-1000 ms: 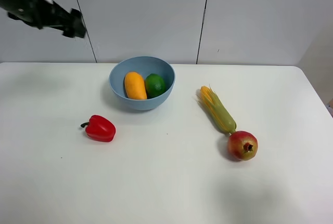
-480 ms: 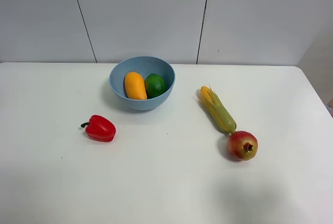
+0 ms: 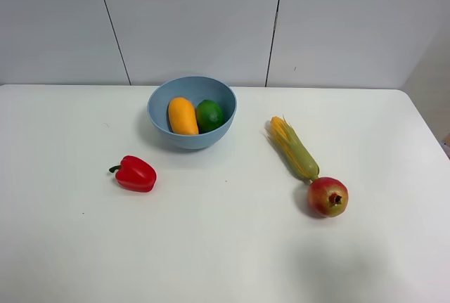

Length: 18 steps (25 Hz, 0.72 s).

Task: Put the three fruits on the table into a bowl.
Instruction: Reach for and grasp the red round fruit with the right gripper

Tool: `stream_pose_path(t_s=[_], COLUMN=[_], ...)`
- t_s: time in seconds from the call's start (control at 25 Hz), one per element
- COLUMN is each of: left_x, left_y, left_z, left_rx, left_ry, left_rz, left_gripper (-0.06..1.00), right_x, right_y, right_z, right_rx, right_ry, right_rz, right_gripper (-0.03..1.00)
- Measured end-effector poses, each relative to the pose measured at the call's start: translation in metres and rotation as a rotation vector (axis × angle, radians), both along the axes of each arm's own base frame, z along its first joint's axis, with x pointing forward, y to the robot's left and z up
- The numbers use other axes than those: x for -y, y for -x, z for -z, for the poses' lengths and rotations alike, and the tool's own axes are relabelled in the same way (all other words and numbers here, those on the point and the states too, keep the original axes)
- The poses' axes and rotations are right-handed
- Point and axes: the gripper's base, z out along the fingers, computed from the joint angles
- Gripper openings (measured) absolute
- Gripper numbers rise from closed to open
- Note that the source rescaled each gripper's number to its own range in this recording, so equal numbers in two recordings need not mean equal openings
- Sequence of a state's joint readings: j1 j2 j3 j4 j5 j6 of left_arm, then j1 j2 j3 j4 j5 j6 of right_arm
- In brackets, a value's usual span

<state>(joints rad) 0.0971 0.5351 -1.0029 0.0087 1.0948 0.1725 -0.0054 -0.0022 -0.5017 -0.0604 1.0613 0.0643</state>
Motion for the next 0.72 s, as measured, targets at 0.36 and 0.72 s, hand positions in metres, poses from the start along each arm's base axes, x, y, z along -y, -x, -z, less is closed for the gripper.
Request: stream_pose_path(t_s=[0.36,0.72], left_x=[0.012,0.012], left_y=[0.071,0.063], left_z=[0.093,0.122], left_rx=[0.182,0.100], left_ry=[0.039,0.084], left_rz=[0.036,0.027], left_gripper=[0.98,0.98], right_x=[0.000,0.000], right_y=[0.000,0.000], right_z=[0.000,0.000], right_rx=[0.000,0.000], right_ry=[0.000,0.000], right_rz=[0.000,0.000], right_gripper=[1.00,1.00])
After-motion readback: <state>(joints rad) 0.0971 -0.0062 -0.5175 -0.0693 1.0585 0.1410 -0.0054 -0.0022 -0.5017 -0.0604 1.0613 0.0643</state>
